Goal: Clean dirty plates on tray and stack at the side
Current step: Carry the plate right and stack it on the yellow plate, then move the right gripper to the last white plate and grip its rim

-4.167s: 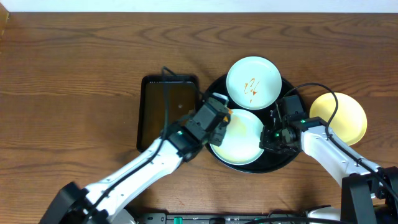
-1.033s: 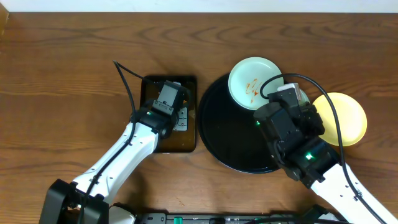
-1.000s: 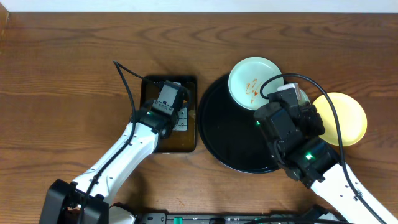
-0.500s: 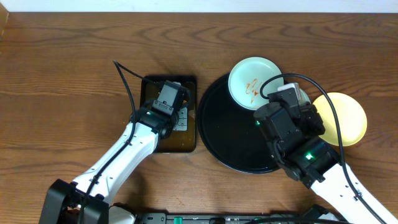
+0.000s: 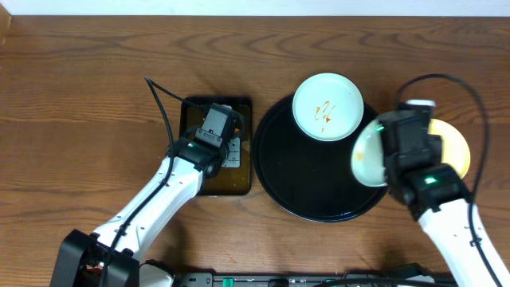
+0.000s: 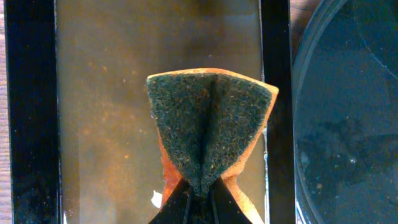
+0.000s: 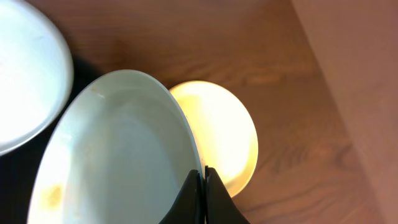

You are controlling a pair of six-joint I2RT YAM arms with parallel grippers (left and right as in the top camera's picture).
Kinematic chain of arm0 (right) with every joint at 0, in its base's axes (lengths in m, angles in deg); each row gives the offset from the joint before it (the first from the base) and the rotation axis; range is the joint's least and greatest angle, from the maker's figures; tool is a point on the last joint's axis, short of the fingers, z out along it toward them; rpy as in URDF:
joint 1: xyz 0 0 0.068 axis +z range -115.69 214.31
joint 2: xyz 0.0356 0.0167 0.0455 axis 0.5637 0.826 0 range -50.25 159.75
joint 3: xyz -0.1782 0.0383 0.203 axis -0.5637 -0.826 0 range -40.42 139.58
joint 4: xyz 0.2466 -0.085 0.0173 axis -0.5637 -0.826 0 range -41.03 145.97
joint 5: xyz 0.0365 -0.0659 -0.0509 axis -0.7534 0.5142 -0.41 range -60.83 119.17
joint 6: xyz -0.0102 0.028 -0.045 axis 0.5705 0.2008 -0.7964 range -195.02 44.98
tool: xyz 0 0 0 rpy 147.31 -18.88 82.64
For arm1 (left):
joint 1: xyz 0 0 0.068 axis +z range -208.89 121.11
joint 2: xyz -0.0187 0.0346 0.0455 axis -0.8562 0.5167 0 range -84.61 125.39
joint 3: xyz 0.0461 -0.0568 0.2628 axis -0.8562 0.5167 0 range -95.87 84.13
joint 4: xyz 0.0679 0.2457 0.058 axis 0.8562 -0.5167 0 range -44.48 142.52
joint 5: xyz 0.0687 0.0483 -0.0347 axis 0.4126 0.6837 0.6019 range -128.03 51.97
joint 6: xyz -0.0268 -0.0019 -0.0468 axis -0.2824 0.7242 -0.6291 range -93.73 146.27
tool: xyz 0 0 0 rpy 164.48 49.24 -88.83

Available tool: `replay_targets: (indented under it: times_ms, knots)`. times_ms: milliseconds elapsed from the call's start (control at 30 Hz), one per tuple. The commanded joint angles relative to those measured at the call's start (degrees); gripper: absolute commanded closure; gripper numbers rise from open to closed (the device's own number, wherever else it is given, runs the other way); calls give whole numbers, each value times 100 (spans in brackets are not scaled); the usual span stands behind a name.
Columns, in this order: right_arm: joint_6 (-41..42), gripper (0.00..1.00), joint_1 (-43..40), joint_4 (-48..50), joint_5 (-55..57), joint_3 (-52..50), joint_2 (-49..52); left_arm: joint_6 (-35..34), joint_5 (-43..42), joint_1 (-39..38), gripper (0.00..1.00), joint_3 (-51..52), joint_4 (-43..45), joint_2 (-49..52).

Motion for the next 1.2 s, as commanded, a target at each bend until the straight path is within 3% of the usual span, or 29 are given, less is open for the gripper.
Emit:
replay_targets:
  times_ms: [0,367,733,867,1000,1167]
  knots:
    - [584,99,-835,81,-503,140,13,48,94,22,92,33,-2,17]
    - [645,99,-2931,509,-1545,140,317,46,92,22,92,33,-4,17]
    - [640,92,-3174,-179,-3827,136,638,44,92,22,92,33,-4,17]
    - [518,75,-3174,-223,-5141,136,638,44,92,22,92,33,-4,17]
    - [11,68,-3163,-61,-6603,133,638,44,90,22,92,33,-7,17]
    - [-46,49,-2955,68,-6843,155,638,44,90,22,92,33,-4,17]
